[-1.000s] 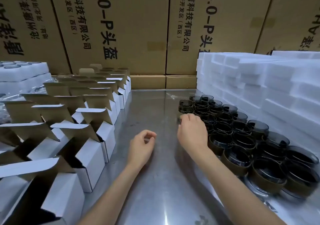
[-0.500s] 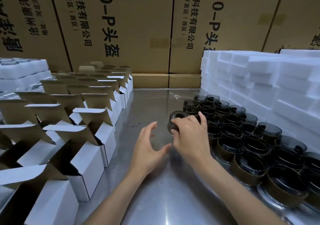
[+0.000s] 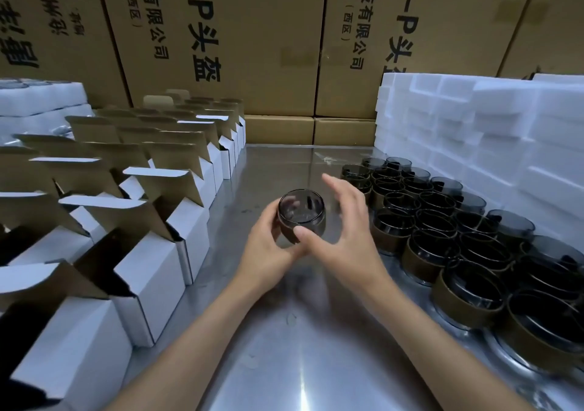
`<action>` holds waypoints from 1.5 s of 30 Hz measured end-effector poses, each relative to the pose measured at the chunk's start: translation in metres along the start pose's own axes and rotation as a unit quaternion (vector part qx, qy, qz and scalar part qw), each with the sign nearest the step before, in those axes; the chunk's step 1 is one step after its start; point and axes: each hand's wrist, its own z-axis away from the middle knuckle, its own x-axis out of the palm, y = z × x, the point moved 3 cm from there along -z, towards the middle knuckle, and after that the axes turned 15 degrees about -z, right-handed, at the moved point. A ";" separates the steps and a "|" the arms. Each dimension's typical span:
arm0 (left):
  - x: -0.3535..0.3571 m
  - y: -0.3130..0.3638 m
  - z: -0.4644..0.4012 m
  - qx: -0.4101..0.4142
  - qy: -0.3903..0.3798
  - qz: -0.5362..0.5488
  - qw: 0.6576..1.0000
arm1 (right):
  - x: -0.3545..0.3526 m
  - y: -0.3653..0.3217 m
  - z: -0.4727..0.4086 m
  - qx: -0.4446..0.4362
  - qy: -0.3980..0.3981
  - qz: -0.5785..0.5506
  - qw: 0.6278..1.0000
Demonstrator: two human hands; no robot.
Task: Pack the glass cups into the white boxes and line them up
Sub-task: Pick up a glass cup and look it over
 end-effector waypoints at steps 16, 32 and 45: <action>0.004 0.009 0.008 0.084 -0.040 -0.087 0.992 | 0.001 0.022 0.002 0.057 -0.020 -0.119 0.991; -0.007 0.016 0.002 0.051 0.013 -0.120 0.991 | -0.011 0.019 -0.002 0.203 -0.030 -0.218 0.954; -0.012 0.001 -0.005 -0.052 -0.002 -0.046 0.998 | -0.009 0.027 -0.002 0.222 -0.077 -0.246 0.941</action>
